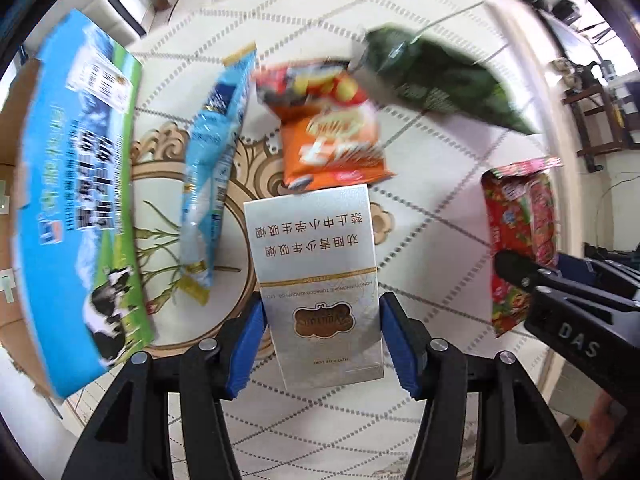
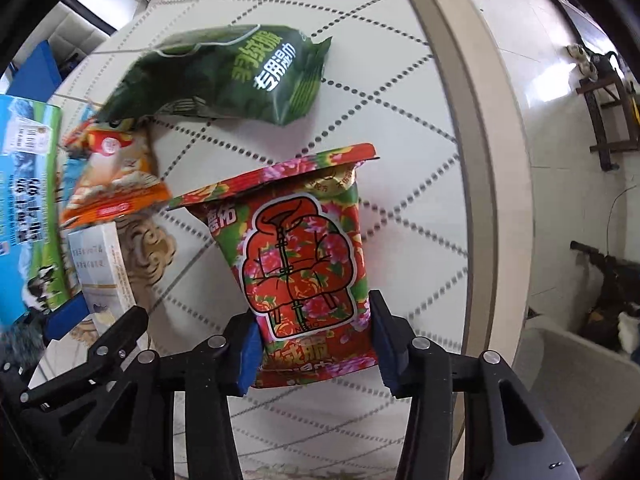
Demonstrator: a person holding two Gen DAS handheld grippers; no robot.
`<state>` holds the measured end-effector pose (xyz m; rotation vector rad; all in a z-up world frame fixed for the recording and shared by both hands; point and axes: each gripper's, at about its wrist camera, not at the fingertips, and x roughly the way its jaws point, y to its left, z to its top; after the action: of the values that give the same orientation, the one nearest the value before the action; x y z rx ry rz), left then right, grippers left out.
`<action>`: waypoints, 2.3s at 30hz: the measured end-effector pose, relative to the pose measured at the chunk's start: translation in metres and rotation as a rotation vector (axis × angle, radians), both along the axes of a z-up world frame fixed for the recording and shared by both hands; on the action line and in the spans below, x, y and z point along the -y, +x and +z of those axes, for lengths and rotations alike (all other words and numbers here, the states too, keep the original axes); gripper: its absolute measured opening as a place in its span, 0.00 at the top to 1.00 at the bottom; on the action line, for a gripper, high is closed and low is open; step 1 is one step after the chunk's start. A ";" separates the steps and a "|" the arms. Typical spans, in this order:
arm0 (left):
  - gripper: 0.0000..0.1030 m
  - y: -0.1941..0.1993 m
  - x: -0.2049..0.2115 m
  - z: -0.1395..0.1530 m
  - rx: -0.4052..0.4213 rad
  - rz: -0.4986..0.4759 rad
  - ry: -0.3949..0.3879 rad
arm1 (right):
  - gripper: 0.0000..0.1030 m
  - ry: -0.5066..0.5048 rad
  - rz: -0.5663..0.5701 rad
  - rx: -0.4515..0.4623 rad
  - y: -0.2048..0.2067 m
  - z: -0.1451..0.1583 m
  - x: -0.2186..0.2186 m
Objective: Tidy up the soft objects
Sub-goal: 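Lower both held items into the box and open both tools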
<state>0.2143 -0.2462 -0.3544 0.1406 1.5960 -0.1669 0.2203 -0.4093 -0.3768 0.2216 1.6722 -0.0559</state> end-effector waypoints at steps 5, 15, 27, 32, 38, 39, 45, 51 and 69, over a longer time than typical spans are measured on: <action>0.47 -0.020 -0.009 0.064 0.091 -0.007 -0.108 | 0.52 0.061 -0.012 0.082 -0.020 0.057 -0.001; 0.47 0.004 -0.145 0.211 0.304 0.062 -0.228 | 0.52 0.181 0.090 0.263 -0.004 0.192 -0.116; 0.47 0.069 -0.345 0.173 0.229 0.234 -0.058 | 0.52 0.223 0.125 0.164 0.054 0.163 -0.327; 0.47 0.106 -0.393 0.123 0.136 0.264 -0.033 | 0.52 0.180 0.080 0.035 0.074 0.092 -0.378; 0.47 0.142 -0.406 0.068 0.035 0.228 -0.027 | 0.52 0.112 0.074 -0.031 0.084 0.048 -0.408; 0.47 0.146 -0.406 0.064 0.025 0.219 -0.024 | 0.52 0.104 0.074 -0.036 0.085 0.043 -0.409; 0.47 0.174 -0.400 0.040 -0.019 0.163 -0.009 | 0.52 0.058 0.070 -0.055 0.091 0.027 -0.415; 0.46 0.183 -0.397 0.033 -0.045 0.140 0.044 | 0.50 0.020 0.132 -0.091 0.091 0.022 -0.432; 0.09 0.116 -0.408 0.105 0.097 0.196 -0.039 | 0.06 0.025 0.182 0.062 0.066 0.084 -0.419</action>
<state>0.3304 0.1621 -0.2497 -0.0378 1.4990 -0.0384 0.2865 0.0101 -0.2925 0.0890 1.6249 0.1077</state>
